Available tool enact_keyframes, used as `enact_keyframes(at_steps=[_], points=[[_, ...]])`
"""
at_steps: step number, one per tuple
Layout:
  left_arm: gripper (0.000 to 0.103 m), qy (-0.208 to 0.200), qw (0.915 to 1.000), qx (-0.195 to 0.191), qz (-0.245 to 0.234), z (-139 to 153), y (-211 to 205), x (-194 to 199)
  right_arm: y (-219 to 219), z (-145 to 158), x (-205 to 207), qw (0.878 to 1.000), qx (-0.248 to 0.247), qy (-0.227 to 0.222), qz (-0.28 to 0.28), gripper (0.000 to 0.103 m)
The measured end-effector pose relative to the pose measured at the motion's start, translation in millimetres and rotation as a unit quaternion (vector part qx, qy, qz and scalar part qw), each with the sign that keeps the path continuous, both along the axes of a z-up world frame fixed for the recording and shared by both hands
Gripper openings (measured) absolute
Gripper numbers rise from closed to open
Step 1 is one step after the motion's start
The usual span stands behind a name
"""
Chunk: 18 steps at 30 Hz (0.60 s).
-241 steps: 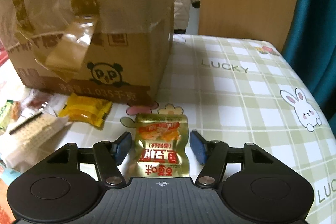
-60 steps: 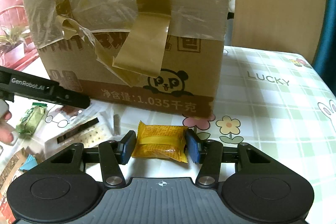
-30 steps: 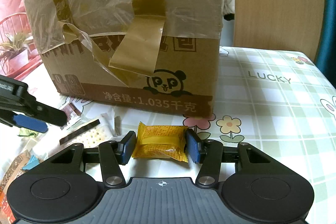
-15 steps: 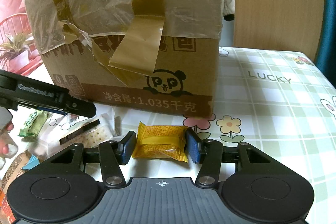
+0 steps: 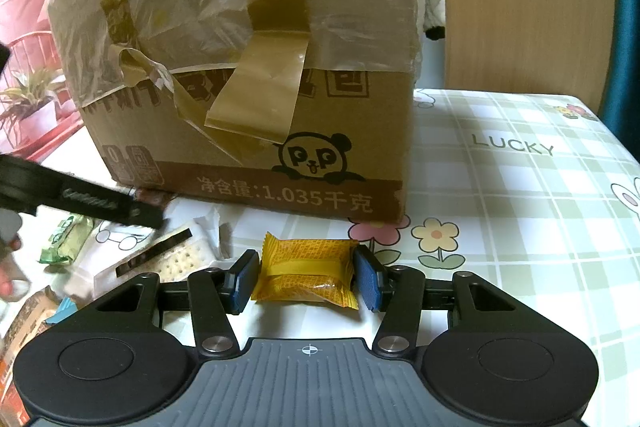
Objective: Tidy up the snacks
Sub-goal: 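Close the left tool on the brown clear packet and lift it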
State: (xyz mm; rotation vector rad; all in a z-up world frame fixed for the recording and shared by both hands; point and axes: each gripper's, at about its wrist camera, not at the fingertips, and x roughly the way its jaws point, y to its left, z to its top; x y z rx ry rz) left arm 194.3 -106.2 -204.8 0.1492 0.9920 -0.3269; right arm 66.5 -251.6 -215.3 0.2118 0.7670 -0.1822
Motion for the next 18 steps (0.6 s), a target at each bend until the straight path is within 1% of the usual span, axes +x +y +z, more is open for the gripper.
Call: enact_keyframes(at_steps=[4,10,15,18], points=[[0.048,0.004,0.9998,-0.009,-0.016,0.5,12.1,-7.0,0.2,-0.3,-1.2,1.0,0.003,-0.003,-0.001,0.048],[0.048,0.02,0.9993,-0.028,-0.016,1.3,24.0,-9.7,0.3,-0.2,-3.6,1.0,0.005,-0.005,-0.004,0.048],[0.051,0.019,0.9994,-0.025,-0.017,-1.5,25.5,-3.1,2.5,-1.0,-5.1,1.0,0.004,-0.007,0.0,0.048],[0.053,0.016,0.9996,-0.022,-0.011,2.8,25.3,-3.5,3.8,-1.4,-5.8,1.0,-0.002,-0.007,0.002,0.049]])
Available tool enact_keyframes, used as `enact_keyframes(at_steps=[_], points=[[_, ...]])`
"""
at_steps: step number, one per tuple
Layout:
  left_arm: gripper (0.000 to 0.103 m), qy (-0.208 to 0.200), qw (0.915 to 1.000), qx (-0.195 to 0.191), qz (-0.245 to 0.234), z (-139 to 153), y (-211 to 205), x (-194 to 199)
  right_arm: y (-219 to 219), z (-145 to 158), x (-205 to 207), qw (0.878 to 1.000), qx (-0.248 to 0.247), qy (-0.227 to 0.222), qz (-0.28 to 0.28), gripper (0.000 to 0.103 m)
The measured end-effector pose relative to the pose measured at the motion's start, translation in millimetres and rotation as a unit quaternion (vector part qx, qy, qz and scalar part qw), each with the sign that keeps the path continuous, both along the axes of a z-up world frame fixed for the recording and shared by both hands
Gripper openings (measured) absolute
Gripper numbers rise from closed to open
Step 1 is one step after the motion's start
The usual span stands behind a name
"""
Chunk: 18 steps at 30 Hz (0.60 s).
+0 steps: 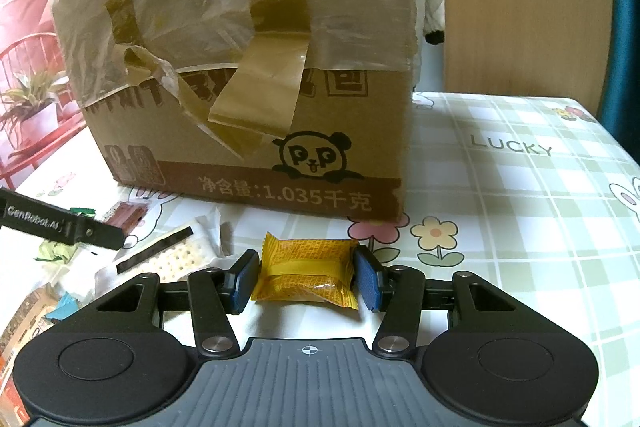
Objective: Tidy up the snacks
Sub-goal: 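Close the left tool on the brown clear packet and lift it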
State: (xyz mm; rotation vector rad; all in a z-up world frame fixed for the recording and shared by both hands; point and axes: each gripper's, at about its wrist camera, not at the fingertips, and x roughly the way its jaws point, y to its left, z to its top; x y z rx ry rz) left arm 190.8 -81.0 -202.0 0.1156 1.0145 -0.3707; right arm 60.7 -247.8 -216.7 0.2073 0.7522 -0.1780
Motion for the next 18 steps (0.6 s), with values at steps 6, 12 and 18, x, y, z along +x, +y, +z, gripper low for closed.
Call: enact_keyframes(at_steps=[6,12,18], points=[[0.044,-0.022,0.9997,0.012,-0.005,-1.4,-10.0,-4.2,4.3,-1.1,2.4,1.0,-0.018,0.003,0.007,0.05],[0.04,-0.027,0.9992,-0.028,0.004,4.9,7.8,-16.7,9.4,-2.6,4.4,0.999,-0.031,0.005,0.014,0.055],[0.04,-0.049,0.9976,-0.048,0.011,17.3,16.9,-24.1,18.2,-4.7,8.8,0.998,-0.055,0.015,0.023,0.059]])
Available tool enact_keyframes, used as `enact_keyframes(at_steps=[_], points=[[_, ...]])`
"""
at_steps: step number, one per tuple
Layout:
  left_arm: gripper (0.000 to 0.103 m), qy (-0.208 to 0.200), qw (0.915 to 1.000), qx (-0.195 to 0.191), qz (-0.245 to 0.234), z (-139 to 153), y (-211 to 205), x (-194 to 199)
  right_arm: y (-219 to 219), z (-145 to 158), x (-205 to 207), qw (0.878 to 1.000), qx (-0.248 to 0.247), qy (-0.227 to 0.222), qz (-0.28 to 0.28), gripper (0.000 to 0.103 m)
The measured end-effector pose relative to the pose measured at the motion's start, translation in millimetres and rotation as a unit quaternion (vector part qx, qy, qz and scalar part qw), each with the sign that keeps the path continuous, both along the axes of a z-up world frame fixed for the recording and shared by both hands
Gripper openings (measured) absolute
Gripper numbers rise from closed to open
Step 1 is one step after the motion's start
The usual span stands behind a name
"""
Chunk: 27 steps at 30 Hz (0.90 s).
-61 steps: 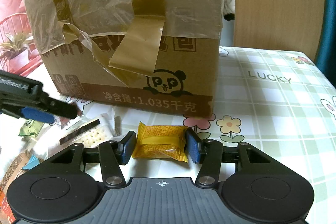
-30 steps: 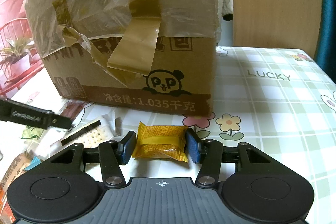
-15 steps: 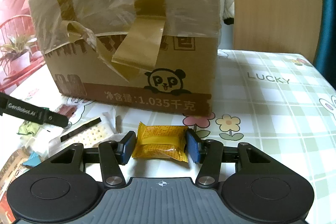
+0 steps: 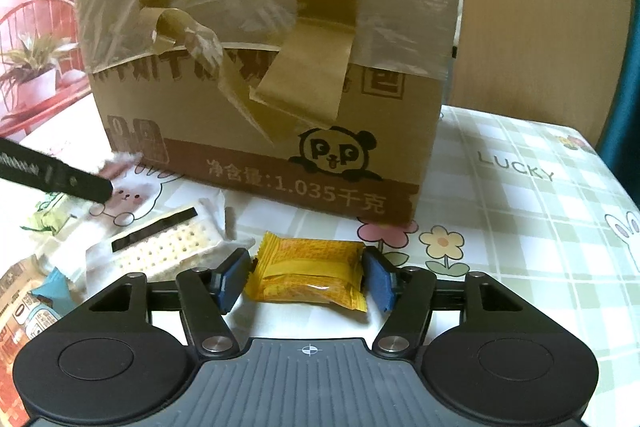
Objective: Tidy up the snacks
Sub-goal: 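Close the left tool on the brown clear packet and lift it, then carry the brown packet and yellow cake over the box and open both tools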
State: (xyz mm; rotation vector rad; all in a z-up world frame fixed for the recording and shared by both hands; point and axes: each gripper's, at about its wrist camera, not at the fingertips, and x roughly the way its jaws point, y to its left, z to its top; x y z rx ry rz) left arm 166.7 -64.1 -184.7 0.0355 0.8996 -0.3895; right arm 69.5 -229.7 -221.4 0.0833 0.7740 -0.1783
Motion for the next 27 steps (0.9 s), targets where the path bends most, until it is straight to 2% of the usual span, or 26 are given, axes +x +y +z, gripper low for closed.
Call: enact_keyframes(at_steps=[3,5,8,15,21,27], points=[[0.04,-0.004,0.9999,-0.01,0.004,3.2,4.6,-0.4,-0.3,-0.5,0.3,1.0,0.0,-0.001,-0.002,0.054],[0.04,-0.006,0.9999,-0.014,0.005,4.8,6.0,-0.2,-2.1,-0.2,-1.6,1.0,0.006,-0.006,-0.007,0.046],[0.04,-0.013,0.9997,-0.019,0.006,11.2,8.0,-2.4,-5.3,1.5,-7.2,1.0,0.014,-0.013,-0.018,0.043],[0.04,-0.031,0.9992,-0.025,0.008,27.2,9.8,-5.9,-16.0,11.5,-21.4,0.997,0.045,-0.039,-0.039,0.043],[0.04,-0.053,0.9979,-0.035,0.014,42.4,11.9,-10.4,-22.2,30.8,-31.4,0.996,0.045,-0.065,-0.046,0.043],[0.04,-0.092,0.9948,-0.043,0.012,66.0,10.0,-16.3,-29.9,62.2,-42.2,0.991,0.034,-0.114,-0.057,0.043]])
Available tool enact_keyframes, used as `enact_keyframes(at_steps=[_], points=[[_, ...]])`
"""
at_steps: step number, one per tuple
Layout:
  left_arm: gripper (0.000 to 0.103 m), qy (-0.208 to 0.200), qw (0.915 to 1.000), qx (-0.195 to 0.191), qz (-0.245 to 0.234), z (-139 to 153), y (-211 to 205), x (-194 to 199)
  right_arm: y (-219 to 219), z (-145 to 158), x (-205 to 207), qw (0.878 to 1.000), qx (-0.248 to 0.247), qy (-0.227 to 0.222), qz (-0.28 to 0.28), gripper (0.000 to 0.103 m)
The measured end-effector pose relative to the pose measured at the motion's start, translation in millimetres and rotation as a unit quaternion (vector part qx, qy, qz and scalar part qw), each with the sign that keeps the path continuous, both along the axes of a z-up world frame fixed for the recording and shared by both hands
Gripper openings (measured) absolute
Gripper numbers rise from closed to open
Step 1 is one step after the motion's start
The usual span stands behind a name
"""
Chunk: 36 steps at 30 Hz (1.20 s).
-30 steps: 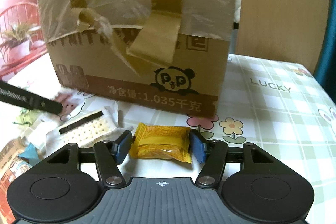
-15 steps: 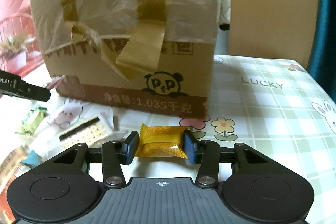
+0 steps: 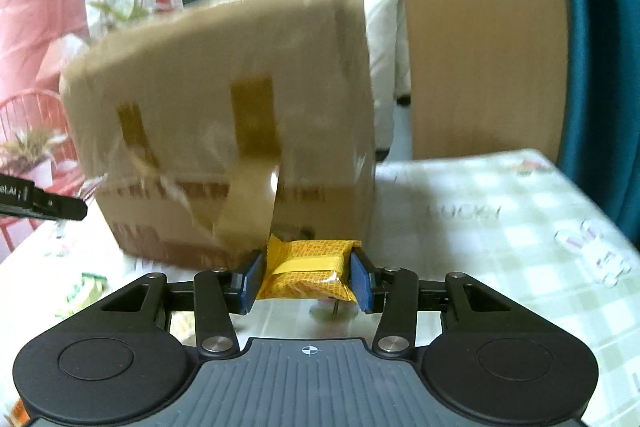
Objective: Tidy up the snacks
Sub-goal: 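Carry the brown packet and yellow cake over the box and open both tools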
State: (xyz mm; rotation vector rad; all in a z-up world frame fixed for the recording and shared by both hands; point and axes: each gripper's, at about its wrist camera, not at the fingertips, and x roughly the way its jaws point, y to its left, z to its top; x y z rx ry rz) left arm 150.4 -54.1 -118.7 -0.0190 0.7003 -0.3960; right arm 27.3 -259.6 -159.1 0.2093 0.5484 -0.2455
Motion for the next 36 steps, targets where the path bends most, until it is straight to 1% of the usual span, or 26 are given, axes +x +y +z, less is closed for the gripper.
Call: enact_keyframes(at_steps=[4,9,15,17,21,25,29,32,33,34,35,36], points=[[0.04,-0.031,0.9995,-0.007,-0.006,19.0,-2.5,-3.1,-3.2,25.8,-4.8,0.999,-0.014,-0.039,-0.004,0.043],[0.04,-0.071,0.9972,-0.016,-0.014,43.1,-8.3,-3.0,-6.2,59.2,-7.4,0.995,-0.037,-0.091,-0.004,0.043],[0.04,-0.101,0.9942,-0.032,-0.021,66.3,-18.1,4.9,-12.7,95.0,-7.7,0.988,-0.057,-0.143,0.001,0.043],[0.04,-0.11,0.9931,-0.031,-0.024,71.0,-21.4,11.2,-14.3,107.0,-5.4,0.986,-0.066,-0.154,0.01,0.043],[0.04,-0.123,0.9908,-0.05,-0.026,89.7,-26.3,23.0,-20.9,127.1,13.7,0.983,-0.074,-0.164,0.027,0.043],[0.04,-0.127,0.9905,-0.047,-0.026,100.0,-34.4,44.7,-29.8,136.3,47.2,0.985,-0.078,-0.15,0.042,0.043],[0.04,-0.097,0.9944,-0.037,-0.016,93.3,-41.1,83.6,-34.8,134.3,91.8,0.99,-0.075,-0.113,0.048,0.043],[0.041,-0.079,0.9966,-0.025,-0.006,84.6,-47.9,102.6,-34.9,129.2,115.8,0.992,-0.076,-0.088,0.051,0.044],[0.042,-0.074,0.9971,-0.018,-0.003,81.4,-49.5,106.8,-34.2,127.3,123.1,0.993,-0.077,-0.078,0.051,0.045],[0.044,-0.069,0.9975,-0.014,-0.001,79.2,-49.9,109.4,-32.5,124.9,129.3,0.993,-0.077,-0.069,0.051,0.048],[0.05,-0.063,0.998,-0.011,0.001,77.1,-48.1,110.3,-30.8,122.7,134.7,0.994,-0.078,-0.062,0.049,0.053],[0.056,-0.058,0.9983,-0.01,0.0,75.7,-46.5,111.0,-29.8,121.5,137.1,0.994,-0.078,-0.056,0.048,0.055]])
